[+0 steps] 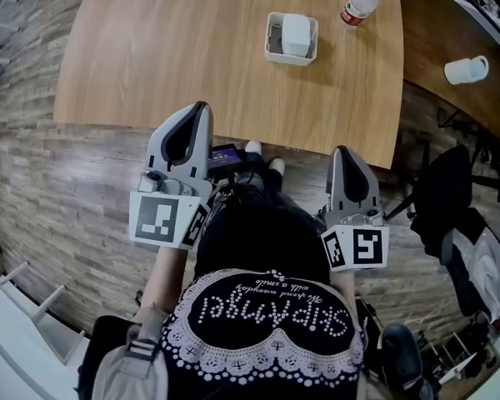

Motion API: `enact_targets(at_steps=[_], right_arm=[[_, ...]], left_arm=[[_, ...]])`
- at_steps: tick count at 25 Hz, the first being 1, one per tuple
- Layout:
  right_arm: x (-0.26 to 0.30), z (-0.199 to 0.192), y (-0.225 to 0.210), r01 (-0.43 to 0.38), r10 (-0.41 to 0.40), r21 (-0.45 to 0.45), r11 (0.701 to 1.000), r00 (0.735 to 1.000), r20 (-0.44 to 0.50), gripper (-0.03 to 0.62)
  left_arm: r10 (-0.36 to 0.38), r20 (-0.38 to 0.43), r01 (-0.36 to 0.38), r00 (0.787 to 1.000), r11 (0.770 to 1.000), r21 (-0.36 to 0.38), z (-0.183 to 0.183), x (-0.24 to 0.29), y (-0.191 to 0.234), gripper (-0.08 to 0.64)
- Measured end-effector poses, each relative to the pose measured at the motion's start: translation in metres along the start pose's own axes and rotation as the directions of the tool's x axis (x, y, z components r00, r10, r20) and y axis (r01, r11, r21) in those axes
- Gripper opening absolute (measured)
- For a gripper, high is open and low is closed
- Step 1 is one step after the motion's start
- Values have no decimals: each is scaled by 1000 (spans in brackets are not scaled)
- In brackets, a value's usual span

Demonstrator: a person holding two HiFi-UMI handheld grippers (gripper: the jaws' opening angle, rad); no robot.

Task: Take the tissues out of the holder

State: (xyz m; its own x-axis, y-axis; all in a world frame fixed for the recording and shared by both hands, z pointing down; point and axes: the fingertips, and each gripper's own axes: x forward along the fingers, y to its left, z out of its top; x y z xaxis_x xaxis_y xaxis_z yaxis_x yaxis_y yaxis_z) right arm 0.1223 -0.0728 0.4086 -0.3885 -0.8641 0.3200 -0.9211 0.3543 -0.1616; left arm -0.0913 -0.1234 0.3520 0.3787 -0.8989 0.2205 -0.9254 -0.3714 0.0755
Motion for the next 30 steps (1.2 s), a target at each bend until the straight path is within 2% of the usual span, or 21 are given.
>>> enact_targets(at_steps=[8, 19, 30], right_arm=[[3, 1, -2, 33, -33, 16, 999, 999, 7, 11], [23, 2, 10, 20, -20, 32, 999, 1000, -1, 11], [32, 0, 15, 41, -42, 48, 998, 999, 1, 11]], left_arm=[[-46, 4, 46, 999, 999, -3, 3, 7, -5, 6], [-21, 1, 21, 1000, 1000, 2, 7, 7, 22, 6], [-42, 5, 42, 999, 999, -12, 5, 18, 39, 6]])
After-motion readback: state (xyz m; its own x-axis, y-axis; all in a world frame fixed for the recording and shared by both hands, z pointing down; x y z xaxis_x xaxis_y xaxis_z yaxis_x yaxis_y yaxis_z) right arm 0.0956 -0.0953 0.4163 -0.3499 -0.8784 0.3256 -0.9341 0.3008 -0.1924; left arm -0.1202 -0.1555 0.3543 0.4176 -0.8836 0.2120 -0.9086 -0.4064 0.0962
